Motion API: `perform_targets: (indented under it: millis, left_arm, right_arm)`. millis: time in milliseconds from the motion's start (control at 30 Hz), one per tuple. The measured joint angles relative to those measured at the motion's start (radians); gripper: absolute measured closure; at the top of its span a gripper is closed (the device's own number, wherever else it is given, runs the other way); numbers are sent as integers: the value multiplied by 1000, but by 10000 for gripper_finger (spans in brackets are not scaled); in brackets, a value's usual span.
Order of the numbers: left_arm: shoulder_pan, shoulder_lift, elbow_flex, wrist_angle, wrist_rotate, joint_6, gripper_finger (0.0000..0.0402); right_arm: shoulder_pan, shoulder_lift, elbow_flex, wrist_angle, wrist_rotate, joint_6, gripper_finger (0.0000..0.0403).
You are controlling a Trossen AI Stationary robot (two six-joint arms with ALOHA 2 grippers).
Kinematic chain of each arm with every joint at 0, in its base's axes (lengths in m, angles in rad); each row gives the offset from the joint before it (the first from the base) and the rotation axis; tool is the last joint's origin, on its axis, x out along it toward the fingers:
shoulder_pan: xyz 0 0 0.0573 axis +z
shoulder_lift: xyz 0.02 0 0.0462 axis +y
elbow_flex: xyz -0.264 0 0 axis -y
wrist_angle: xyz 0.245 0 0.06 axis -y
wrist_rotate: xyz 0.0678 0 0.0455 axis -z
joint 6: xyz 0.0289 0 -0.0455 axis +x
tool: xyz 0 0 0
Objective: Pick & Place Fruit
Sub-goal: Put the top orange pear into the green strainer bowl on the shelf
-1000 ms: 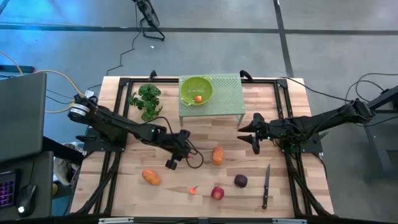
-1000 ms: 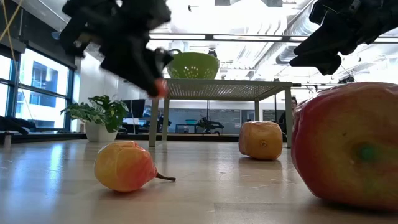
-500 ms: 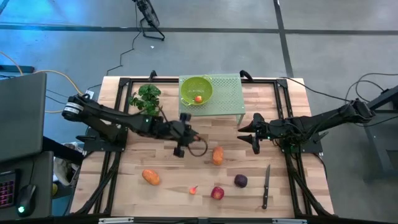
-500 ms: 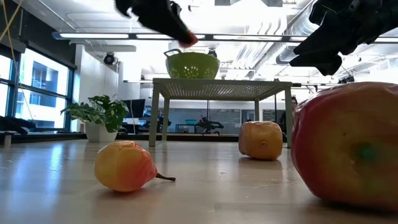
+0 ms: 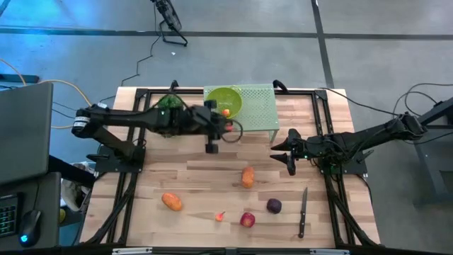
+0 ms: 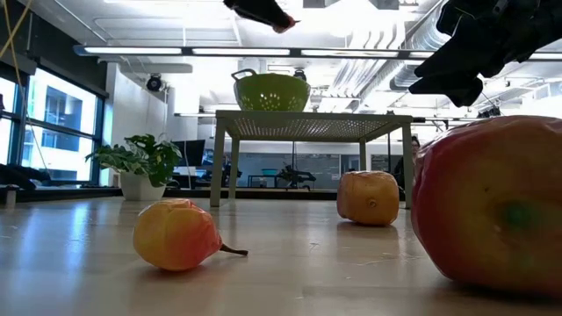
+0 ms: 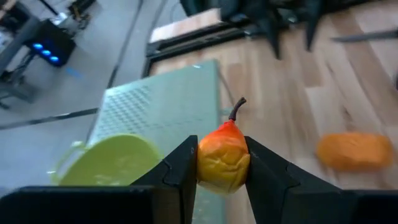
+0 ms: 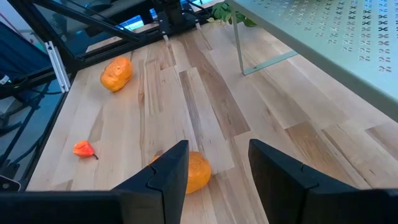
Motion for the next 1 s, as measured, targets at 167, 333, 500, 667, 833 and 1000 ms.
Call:
perform_targets:
  millis: [167,333,500,667,833,1000]
  left_arm:
    - [71,0,38,-17,0,3,298]
    - [150,0,39,-36,0,1,298]
    - [228,0,39,-37,12,-37,298]
    - [298,7,39,-47,82,-93,298]
    - [339,35,39,-82,105,-147,298]
    - [337,77,38,-100,121,-142,298]
  right_arm:
    - [0,0,0,0,0,0,243]
    - [0,0,0,0,0,0,243]
    - [0,0,0,0,0,-1,243]
    - [0,0,0,0,0,-1,243]
    - [0,0,0,0,0,-1,243]
    - [0,0,0,1,0,-1,243]
